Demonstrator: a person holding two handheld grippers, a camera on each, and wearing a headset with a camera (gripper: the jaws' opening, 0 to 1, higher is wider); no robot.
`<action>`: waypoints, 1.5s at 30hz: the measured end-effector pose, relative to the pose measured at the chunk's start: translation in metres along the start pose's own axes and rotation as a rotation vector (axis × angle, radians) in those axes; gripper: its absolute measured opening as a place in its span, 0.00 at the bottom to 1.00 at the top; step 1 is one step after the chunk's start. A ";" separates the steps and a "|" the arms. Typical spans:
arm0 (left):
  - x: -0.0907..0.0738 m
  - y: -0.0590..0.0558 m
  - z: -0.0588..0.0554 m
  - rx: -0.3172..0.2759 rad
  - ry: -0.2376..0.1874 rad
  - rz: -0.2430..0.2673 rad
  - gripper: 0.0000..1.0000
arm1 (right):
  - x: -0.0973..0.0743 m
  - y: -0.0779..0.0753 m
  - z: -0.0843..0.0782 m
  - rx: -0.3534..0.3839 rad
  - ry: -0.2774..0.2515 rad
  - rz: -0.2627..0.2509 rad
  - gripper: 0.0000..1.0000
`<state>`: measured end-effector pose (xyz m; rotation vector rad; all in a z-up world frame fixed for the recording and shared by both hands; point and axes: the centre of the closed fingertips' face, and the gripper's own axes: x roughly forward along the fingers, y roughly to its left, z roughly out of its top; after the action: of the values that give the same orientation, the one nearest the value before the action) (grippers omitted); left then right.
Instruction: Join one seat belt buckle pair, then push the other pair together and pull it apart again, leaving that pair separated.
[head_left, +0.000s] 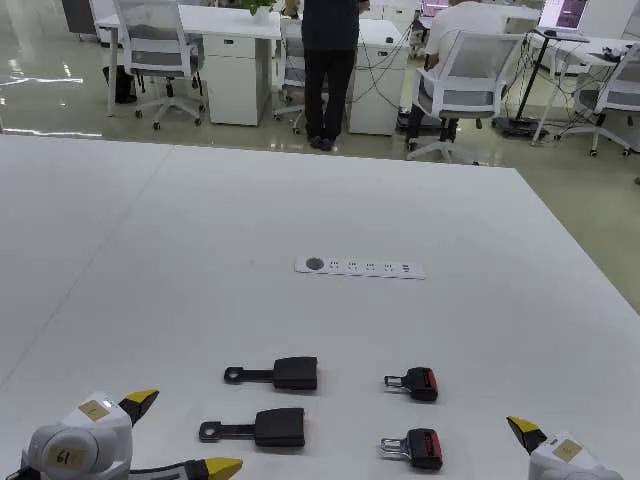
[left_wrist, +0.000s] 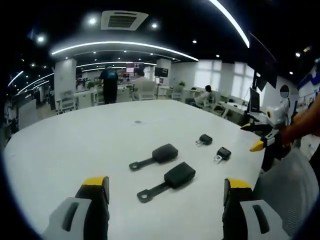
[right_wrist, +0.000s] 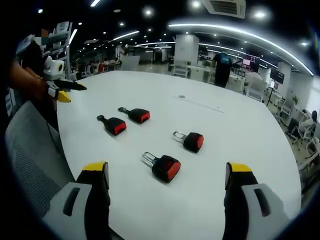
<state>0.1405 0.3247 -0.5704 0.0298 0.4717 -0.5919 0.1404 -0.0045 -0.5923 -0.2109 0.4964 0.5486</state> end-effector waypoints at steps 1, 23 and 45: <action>0.000 0.001 0.000 0.001 0.000 0.001 0.97 | 0.000 0.000 0.000 0.000 0.000 0.000 0.97; -0.001 0.003 -0.003 0.005 0.001 -0.002 0.97 | 0.002 0.002 0.000 -0.001 0.000 0.002 0.98; 0.000 0.001 -0.001 0.007 0.008 -0.006 0.97 | 0.000 0.002 0.001 -0.008 0.009 0.009 0.97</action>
<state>0.1408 0.3254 -0.5716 0.0377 0.4774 -0.5998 0.1397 -0.0023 -0.5911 -0.2193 0.5044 0.5584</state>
